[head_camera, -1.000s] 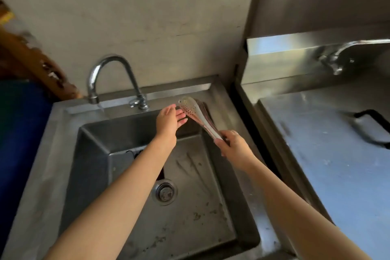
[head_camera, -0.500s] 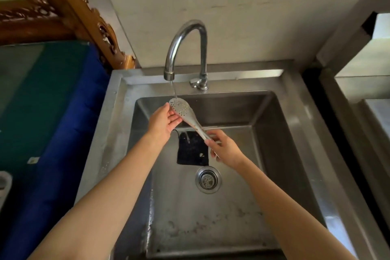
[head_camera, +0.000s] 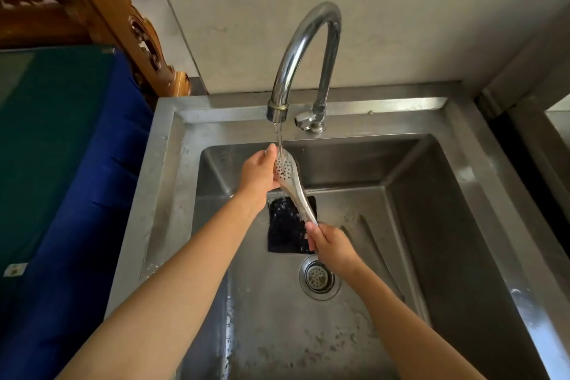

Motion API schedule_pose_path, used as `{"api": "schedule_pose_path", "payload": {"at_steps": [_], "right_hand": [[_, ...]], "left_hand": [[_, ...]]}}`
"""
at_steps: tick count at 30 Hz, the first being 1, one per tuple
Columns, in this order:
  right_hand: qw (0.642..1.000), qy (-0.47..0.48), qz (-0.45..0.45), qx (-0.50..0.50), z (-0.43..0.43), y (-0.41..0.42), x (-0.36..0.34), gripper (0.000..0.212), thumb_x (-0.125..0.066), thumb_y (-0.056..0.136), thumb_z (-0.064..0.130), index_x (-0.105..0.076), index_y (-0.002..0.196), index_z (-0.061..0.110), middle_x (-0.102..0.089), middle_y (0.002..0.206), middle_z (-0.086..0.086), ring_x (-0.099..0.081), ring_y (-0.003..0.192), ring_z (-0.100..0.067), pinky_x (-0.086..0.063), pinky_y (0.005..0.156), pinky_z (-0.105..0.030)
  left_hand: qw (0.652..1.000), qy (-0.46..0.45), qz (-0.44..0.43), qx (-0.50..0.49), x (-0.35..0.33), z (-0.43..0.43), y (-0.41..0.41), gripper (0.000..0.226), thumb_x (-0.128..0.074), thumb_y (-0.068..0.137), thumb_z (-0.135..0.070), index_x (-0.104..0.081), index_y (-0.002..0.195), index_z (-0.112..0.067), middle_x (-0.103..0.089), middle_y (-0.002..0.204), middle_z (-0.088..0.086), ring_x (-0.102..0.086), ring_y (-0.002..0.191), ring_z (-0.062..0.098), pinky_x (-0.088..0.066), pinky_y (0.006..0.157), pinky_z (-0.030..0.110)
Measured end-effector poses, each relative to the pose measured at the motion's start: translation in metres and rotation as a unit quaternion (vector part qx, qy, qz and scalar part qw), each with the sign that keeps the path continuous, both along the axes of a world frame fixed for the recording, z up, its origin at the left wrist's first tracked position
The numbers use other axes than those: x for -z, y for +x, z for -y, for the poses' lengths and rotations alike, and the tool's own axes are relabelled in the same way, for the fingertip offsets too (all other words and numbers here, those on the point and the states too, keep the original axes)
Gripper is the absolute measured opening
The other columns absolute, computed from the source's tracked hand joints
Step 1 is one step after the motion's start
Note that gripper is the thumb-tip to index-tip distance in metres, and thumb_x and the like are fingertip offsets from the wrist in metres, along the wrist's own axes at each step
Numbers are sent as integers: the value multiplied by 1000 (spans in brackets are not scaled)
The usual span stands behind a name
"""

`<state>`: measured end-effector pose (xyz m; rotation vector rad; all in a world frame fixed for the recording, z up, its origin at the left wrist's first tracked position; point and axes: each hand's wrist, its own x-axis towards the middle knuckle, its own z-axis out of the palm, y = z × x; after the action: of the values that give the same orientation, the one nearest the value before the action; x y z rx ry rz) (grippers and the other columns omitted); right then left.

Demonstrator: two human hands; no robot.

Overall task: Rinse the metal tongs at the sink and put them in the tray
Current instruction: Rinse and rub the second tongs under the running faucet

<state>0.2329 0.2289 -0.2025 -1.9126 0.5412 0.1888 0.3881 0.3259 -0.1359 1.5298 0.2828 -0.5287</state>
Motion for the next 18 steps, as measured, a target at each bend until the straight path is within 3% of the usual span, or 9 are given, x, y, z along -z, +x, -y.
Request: {"api": "schedule_pose_path", "payload": {"at_steps": [3,5,8,11,14,16,18], "right_hand": [[1000,20,-3,16,-1,0,13,47,-41,94,41,-45,51,22,-46,41,10,-41,39,0,-35,45,-13],[999,37,-1,19,1,1,19,48,-42,94,40,-45,50,21,-43,43,9,-38,39,-2,-33,46,-16],[1000,20,2,-2,3,2,21,48,-42,94,40,-44,50,22,-43,46,8,-39,38,-2,-34,45,-14],[1000,7,4,-7,4,-8,25,47,-43,94,39,-44,50,23,-44,46,9,-41,39,-1,-36,46,-11],[1000,15,-13,-7,8,-19,28,47,-44,93,41,-43,50,23,-44,47,7,-39,39,-2,-35,45,-13],[1000,26,-12,-5,10,-23,29,48,-45,93,41,-42,49,24,-42,47,7,-36,39,-3,-33,44,-14],[999,32,-5,-1,14,-23,27,48,-44,93,40,-41,48,24,-41,47,6,-36,40,-5,-33,46,-18]], "left_hand": [[999,-19,21,44,9,-5,-2,20,-46,97,-17,-61,83,-20,-69,81,-2,-70,70,8,-60,62,28],[993,-96,23,71,17,-8,-4,19,-47,93,1,-61,93,-12,-73,85,1,-72,80,13,-60,72,32],[987,-153,14,47,24,-7,-14,20,-58,84,7,-58,98,-7,-73,85,4,-72,81,18,-59,70,30],[996,-90,-10,14,27,2,-18,10,-66,84,-12,-59,89,-9,-69,78,8,-71,67,19,-60,65,34],[998,67,15,-2,27,13,-16,29,-56,90,-38,-56,75,-13,-61,79,10,-62,70,21,-55,68,39],[985,144,90,1,26,18,-17,34,-43,96,-39,-59,79,-14,-57,82,6,-53,79,17,-45,72,33],[979,148,135,29,25,19,-21,25,-40,99,-28,-60,91,-14,-58,84,-1,-56,85,17,-48,77,33]]}}
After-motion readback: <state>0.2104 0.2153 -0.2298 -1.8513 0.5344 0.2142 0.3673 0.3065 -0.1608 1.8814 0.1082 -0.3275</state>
